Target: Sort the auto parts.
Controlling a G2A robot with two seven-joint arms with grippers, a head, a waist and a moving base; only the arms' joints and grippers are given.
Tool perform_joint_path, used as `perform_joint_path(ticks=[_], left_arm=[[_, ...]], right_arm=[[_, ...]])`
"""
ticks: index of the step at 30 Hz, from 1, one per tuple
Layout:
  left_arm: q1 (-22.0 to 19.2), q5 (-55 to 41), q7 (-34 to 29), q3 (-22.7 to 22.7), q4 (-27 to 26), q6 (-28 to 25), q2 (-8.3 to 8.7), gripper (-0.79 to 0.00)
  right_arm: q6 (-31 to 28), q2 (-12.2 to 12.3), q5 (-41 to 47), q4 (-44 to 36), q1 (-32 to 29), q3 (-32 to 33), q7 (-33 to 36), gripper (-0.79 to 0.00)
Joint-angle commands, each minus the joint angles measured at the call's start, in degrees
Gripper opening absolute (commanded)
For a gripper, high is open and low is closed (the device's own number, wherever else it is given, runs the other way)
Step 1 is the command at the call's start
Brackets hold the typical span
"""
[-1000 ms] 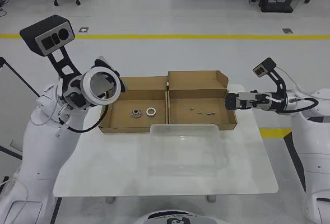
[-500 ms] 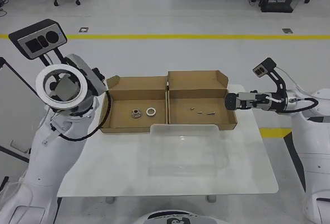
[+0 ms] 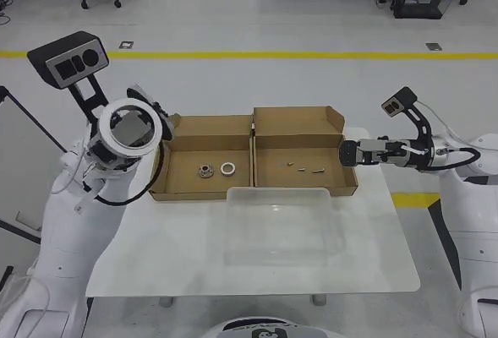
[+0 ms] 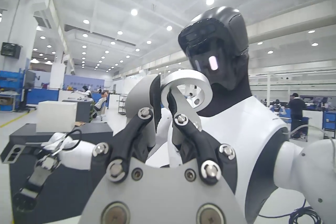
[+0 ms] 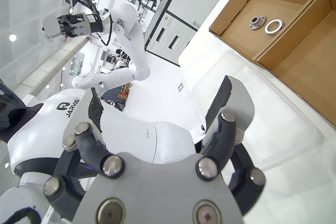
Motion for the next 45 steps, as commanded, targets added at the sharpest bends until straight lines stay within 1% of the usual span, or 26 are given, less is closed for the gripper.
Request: perform_joint_path(ticks=[1,3,7,9,11,15,19,23,30,34,38,40,45], left_arm=[[0.21,2.85,0.72,-0.39,-0.02,0.68,-0.03,-0.785],[0.31,6.01,1.21,-0.92,-0.31,1.24,-0.03,-0.785],[0.81,7.5,2.85,-0.98,-1.15,0.81,-0.23,-0.785],[1.12,5.23,3.91,-0.26,-1.81,0.08,-0.45,-0.785],[1.3,0.12,4.81,1.04,-2.74,-0.76,-0.76,-0.785],[0.84,-8.41,3.47,2.46,-3.5,-2.44,-1.22,-0.785],[0.33,-12.94,1.54,2.48,-3.46,-2.47,-1.54,-0.785],[0.14,-9.09,0.15,1.04,-2.79,-1.09,-1.58,-0.785],[1.06,4.37,-1.72,-1.42,-1.3,1.09,-1.28,-0.785],[1.53,6.69,-0.84,-1.59,-2.1,1.69,-1.35,-0.785],[1.83,5.14,0.72,-1.13,-3.01,1.32,-1.56,-0.785],[2.09,1.25,2.03,-0.29,-3.69,0.94,-1.8,-0.785],[2.1,-6.34,1.76,0.81,-4.39,-0.05,-2.22,-0.785]], right_arm=[[0.0,0.0,0.0,0.0,0.0,0.0,0.0,0.0],[0.0,0.0,0.0,0.0,0.0,0.0,0.0,0.0],[0.0,0.0,0.0,0.0,0.0,0.0,0.0,0.0],[0.0,0.0,0.0,0.0,0.0,0.0,0.0,0.0],[0.0,0.0,0.0,0.0,0.0,0.0,0.0,0.0],[0.0,0.0,0.0,0.0,0.0,0.0,0.0,0.0],[0.0,0.0,0.0,0.0,0.0,0.0,0.0,0.0],[0.0,0.0,0.0,0.0,0.0,0.0,0.0,0.0],[0.0,0.0,0.0,0.0,0.0,0.0,0.0,0.0],[0.0,0.0,0.0,0.0,0.0,0.0,0.0,0.0],[0.0,0.0,0.0,0.0,0.0,0.0,0.0,0.0],[0.0,0.0,0.0,0.0,0.0,0.0,0.0,0.0],[0.0,0.0,0.0,0.0,0.0,0.0,0.0,0.0]])
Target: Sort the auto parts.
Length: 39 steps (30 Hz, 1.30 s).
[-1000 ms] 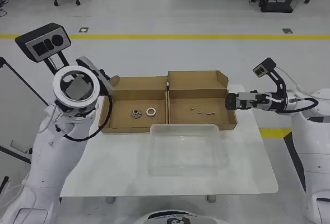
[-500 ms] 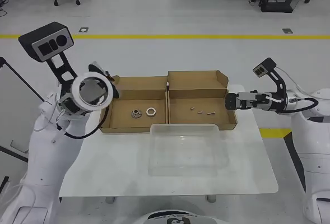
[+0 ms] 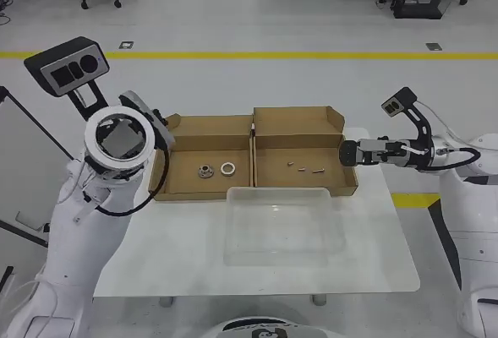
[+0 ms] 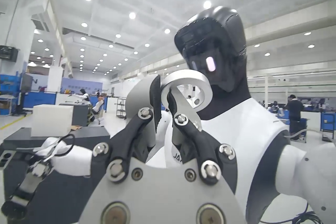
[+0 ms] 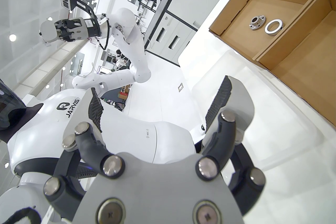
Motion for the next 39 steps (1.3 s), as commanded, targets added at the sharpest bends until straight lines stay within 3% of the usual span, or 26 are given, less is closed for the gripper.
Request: perform_joint_path(ticks=[1,18,30,39], left_arm=[[-0.01,-2.9,-0.21,0.36,-0.2,-0.25,-0.17,-0.785],[-0.34,-4.79,-2.14,0.17,-0.48,0.17,-0.41,-0.785],[2.07,20.91,-2.01,-2.7,1.49,16.67,0.55,-0.785],[3.75,40.31,-1.42,-5.3,2.45,24.34,1.52,-0.785]], right_arm=[[0.0,0.0,0.0,0.0,0.0,0.0,0.0,0.0],[0.0,0.0,0.0,0.0,0.0,0.0,0.0,0.0],[0.0,0.0,0.0,0.0,0.0,0.0,0.0,0.0],[0.0,0.0,0.0,0.0,0.0,0.0,0.0,0.0]])
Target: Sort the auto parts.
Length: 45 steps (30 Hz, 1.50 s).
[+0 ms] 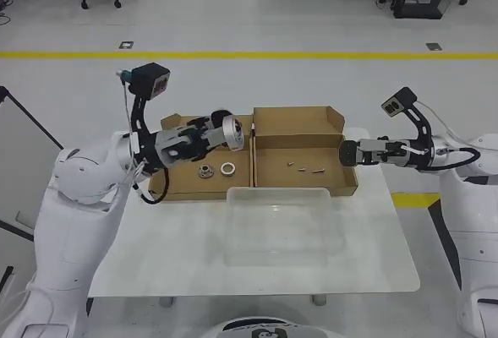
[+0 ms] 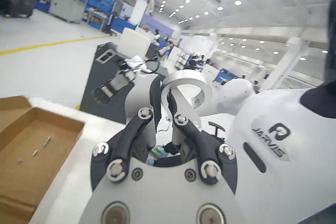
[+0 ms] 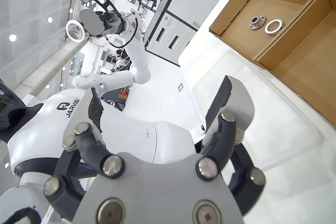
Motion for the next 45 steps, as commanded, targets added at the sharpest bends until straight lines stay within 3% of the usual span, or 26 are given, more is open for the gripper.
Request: perform_joint_path(ticks=[1,11,18,34,45], left_arm=[[0.15,4.46,-0.15,-0.52,0.56,1.18,0.23,-0.785],[-1.13,21.76,-6.03,-0.92,2.89,6.72,1.51,-0.785],[-1.82,28.71,-8.08,0.57,4.75,9.51,2.04,-0.785],[-1.25,27.77,-6.04,1.46,5.05,10.34,1.98,-0.785],[-4.55,48.63,-12.02,6.54,6.92,23.61,2.58,-0.785]], right_arm=[[0.0,0.0,0.0,0.0,0.0,0.0,0.0,0.0],[0.0,0.0,0.0,0.0,0.0,0.0,0.0,0.0],[0.0,0.0,0.0,0.0,0.0,0.0,0.0,0.0],[0.0,0.0,0.0,0.0,0.0,0.0,0.0,0.0],[0.0,0.0,0.0,0.0,0.0,0.0,0.0,0.0]])
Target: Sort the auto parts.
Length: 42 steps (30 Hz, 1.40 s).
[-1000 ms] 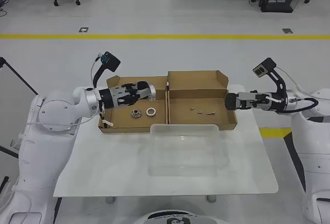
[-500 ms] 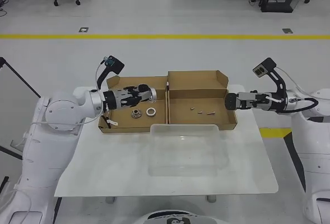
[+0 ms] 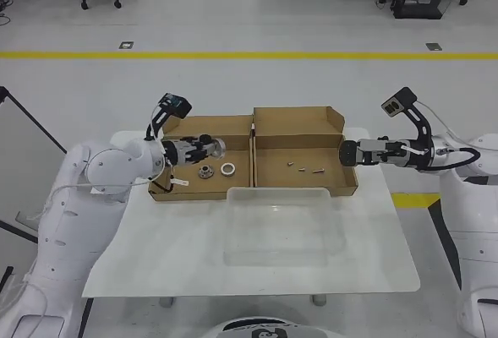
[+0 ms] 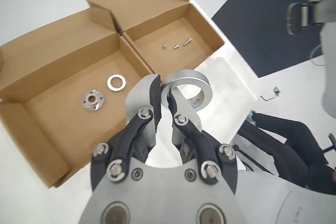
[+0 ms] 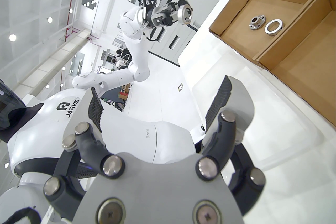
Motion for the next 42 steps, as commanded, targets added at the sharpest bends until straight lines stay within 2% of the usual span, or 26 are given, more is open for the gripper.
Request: perform_joint_path(ticks=[1,7,14,24,36,42], left_arm=[[-1.34,4.36,-1.37,1.6,1.25,2.03,-0.02,-0.785],[-7.18,11.35,-3.41,7.18,8.88,4.11,-0.72,-0.785],[-13.46,13.55,-4.9,12.92,20.01,4.83,-2.14,-0.785],[-18.57,13.47,-5.13,19.08,32.52,4.68,-4.34,-0.785],[-22.04,13.36,-5.75,24.39,42.18,5.4,-6.84,-0.785],[-22.55,12.97,-5.05,24.77,42.79,4.91,-7.19,-0.785]], right_arm=[[0.0,0.0,0.0,0.0,0.0,0.0,0.0,0.0],[0.0,0.0,0.0,0.0,0.0,0.0,0.0,0.0],[0.0,0.0,0.0,0.0,0.0,0.0,0.0,0.0],[0.0,0.0,0.0,0.0,0.0,0.0,0.0,0.0],[0.0,0.0,0.0,0.0,0.0,0.0,0.0,0.0],[0.0,0.0,0.0,0.0,0.0,0.0,0.0,0.0]])
